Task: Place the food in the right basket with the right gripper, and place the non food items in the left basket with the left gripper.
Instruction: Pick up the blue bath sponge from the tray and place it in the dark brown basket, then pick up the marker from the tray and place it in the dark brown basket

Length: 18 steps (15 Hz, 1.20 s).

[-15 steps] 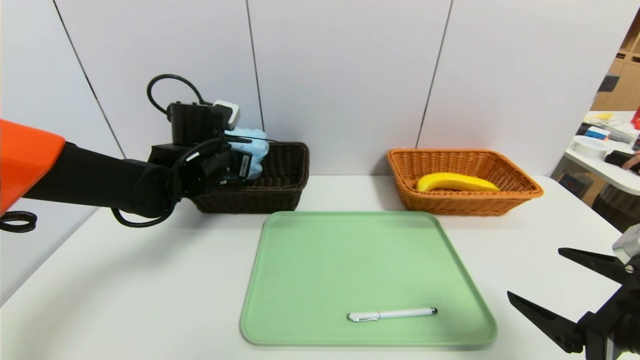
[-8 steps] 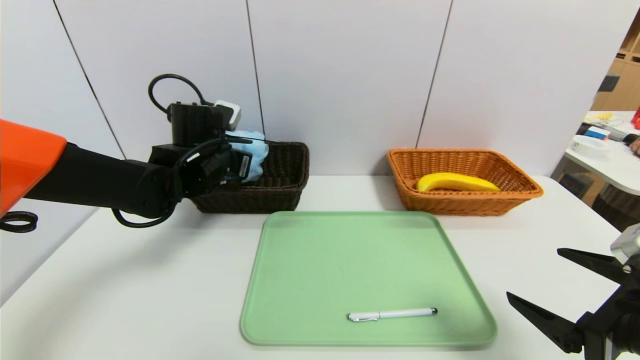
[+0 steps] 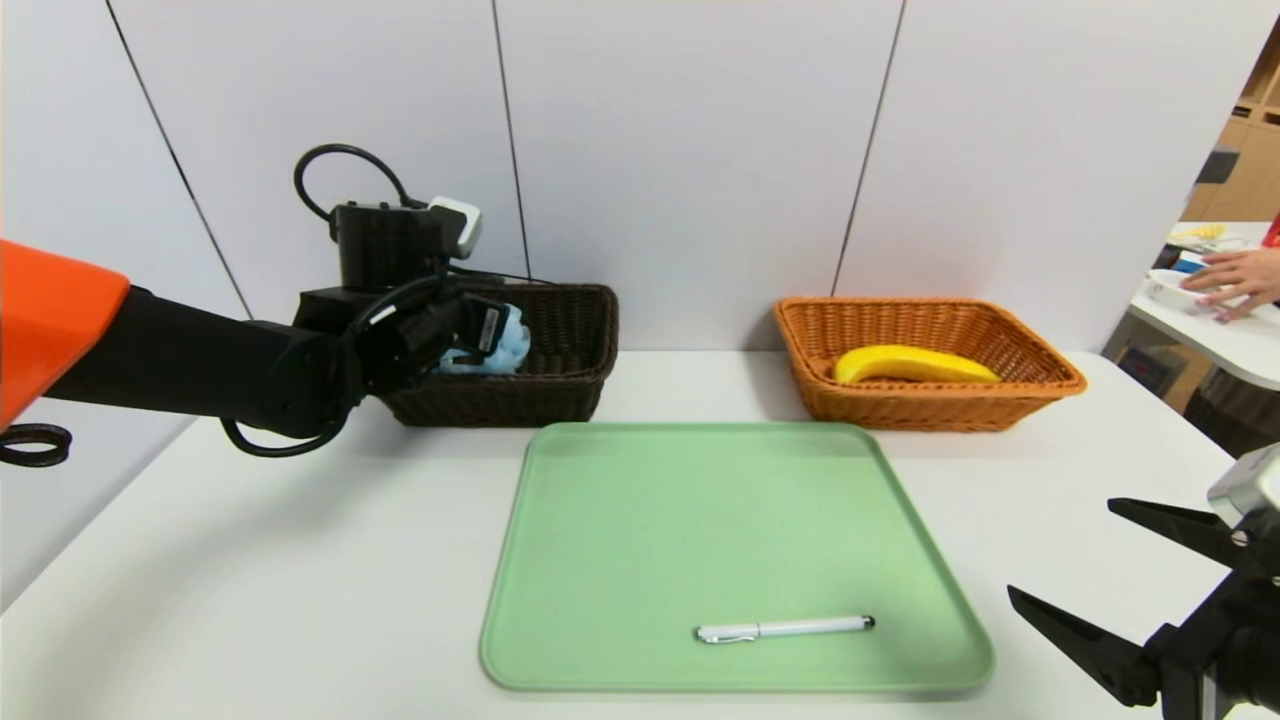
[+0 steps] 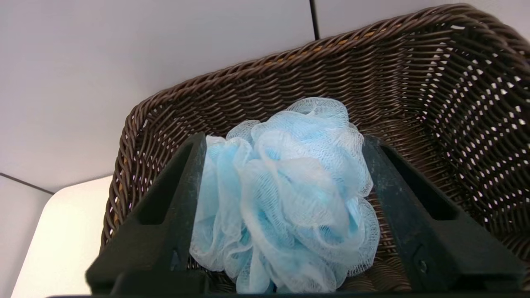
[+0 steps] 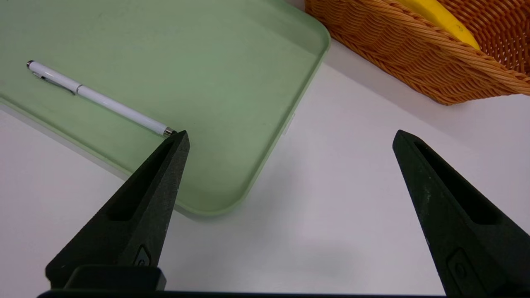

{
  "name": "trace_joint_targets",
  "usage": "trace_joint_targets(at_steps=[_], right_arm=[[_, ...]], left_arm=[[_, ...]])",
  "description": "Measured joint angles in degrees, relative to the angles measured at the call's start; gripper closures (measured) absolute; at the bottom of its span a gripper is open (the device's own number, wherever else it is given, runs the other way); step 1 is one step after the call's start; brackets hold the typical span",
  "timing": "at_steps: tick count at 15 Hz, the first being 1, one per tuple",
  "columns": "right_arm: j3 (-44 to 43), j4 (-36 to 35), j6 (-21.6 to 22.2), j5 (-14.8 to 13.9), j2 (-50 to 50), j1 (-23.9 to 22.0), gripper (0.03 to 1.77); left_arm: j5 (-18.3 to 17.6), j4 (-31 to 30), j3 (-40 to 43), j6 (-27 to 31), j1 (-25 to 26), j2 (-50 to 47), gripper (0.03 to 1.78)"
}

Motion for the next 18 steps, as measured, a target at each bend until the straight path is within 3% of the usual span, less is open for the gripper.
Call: trace_joint_targets(at_steps=[5,11,18], right_arm=[[0.1,-0.1,-0.1,0.0,0.6,0.4,0.10],[0.0,-0.1,0.0,0.0,0.8,0.5,0.10],[0.2,-0.1,0.1,0.0,0.2,0.5,0.10]], left_arm=[[-4.4,2.3,-0.6,2.9,-0.9,-4.3,0.29],[-14.4,10.8,-1.1,3.2,-4.0,-11.4,0.19],[-17.5,19.7,-1.1,7.4,-13.1,-15.4,0.14]])
